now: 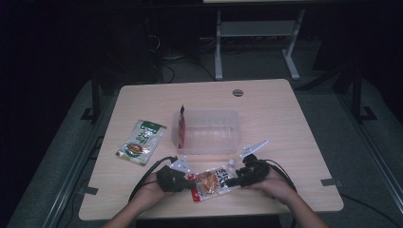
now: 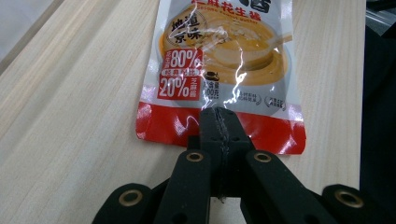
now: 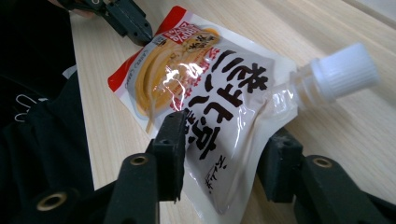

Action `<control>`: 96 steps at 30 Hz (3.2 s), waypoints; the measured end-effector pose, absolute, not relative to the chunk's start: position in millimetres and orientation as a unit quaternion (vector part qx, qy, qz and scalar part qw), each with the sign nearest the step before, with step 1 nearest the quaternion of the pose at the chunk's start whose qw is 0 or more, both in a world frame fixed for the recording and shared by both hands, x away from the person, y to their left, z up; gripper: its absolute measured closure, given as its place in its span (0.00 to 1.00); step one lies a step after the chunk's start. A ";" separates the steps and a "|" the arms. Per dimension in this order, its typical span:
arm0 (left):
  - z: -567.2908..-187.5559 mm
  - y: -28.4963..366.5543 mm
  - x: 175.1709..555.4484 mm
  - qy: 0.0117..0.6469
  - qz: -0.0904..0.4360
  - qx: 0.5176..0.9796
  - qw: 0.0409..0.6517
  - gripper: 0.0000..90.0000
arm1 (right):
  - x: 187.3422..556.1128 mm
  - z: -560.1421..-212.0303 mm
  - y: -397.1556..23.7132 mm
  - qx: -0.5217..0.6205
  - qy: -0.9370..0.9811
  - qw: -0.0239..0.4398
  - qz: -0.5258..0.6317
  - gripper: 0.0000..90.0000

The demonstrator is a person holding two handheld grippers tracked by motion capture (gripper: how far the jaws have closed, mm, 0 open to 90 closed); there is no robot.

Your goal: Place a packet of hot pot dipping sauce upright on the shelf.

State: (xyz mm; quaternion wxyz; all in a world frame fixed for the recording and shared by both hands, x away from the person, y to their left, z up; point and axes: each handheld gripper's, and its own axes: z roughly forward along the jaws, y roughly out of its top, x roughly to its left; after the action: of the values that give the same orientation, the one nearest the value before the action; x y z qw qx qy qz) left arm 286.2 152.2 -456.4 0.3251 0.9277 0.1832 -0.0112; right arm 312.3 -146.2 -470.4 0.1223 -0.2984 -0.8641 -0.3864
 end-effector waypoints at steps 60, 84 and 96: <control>-423.6 171.2 270.2 0.171 -0.012 0.895 0.411 0.85 | 287.5 -399.7 -139.5 -0.170 -0.801 0.094 -0.567 1.00; -432.9 219.9 266.3 0.212 -0.008 0.896 0.390 0.43 | 306.8 -350.7 -151.1 -0.165 -0.793 0.037 -0.585 1.00; -434.5 221.3 267.4 0.213 -0.007 0.898 0.385 0.40 | 342.4 -336.5 -177.0 -0.214 -0.778 -0.003 -0.590 1.00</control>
State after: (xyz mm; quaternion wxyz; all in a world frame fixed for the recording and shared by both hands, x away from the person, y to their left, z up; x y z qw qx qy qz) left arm 267.4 221.3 -434.5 0.3845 0.8982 0.2130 -0.0066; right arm 342.4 -177.0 -336.5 -0.0027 -0.2138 -0.7783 -0.5903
